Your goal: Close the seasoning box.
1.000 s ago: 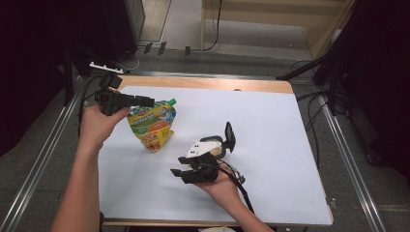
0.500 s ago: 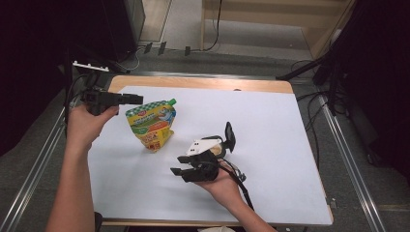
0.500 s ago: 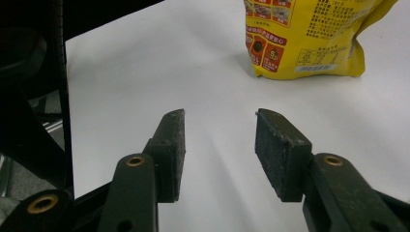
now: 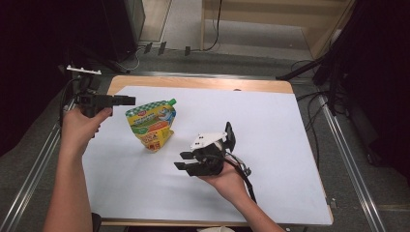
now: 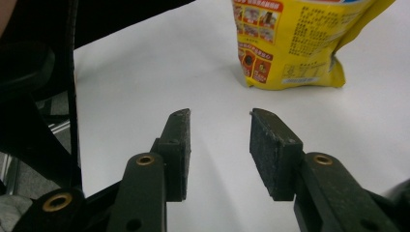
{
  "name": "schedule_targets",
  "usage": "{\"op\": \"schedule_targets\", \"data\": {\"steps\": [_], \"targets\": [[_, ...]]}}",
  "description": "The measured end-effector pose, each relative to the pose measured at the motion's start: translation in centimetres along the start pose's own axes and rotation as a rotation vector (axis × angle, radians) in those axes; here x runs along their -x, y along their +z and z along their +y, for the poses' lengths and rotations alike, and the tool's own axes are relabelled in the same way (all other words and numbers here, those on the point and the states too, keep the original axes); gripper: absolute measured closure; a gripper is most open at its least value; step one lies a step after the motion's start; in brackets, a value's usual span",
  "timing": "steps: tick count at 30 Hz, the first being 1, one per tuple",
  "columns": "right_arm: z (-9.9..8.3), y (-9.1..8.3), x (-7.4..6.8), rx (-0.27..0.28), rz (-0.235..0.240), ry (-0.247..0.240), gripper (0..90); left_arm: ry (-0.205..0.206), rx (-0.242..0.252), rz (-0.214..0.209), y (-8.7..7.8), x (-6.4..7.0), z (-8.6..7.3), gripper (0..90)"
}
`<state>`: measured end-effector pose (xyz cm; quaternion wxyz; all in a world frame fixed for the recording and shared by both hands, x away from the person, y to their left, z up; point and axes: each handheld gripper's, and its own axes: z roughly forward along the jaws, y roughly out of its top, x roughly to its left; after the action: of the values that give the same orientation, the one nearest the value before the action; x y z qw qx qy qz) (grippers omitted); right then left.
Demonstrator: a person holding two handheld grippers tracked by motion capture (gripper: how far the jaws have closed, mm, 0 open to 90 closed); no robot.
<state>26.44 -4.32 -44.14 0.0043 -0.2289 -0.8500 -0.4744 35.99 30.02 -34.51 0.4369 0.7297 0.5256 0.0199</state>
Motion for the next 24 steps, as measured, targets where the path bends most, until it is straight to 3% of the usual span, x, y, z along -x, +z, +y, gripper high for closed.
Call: {"op": "schedule_targets", "data": {"steps": [4, 9, 16, 24], "targets": [[0.5, -0.9, 0.2, 0.003, -0.005, -0.006, 63.0, -0.033, 0.011, 0.01, 0.5, -0.8, -0.4, 45.9], [0.9, -2.2, 0.6, 0.013, -0.02, -0.003, 64.5, -0.037, 0.007, 0.005, 1.0, -1.5, -0.9, 44.0], [1.4, -4.3, 1.5, 0.021, -0.039, 0.013, 68.2, -0.017, -0.01, 0.038, 1.7, -1.9, -1.1, 43.5], [1.8, -7.1, 2.7, 0.039, -0.067, 0.042, 76.4, 0.009, -0.022, 0.041, 2.3, -1.8, -1.1, 42.6]]}}
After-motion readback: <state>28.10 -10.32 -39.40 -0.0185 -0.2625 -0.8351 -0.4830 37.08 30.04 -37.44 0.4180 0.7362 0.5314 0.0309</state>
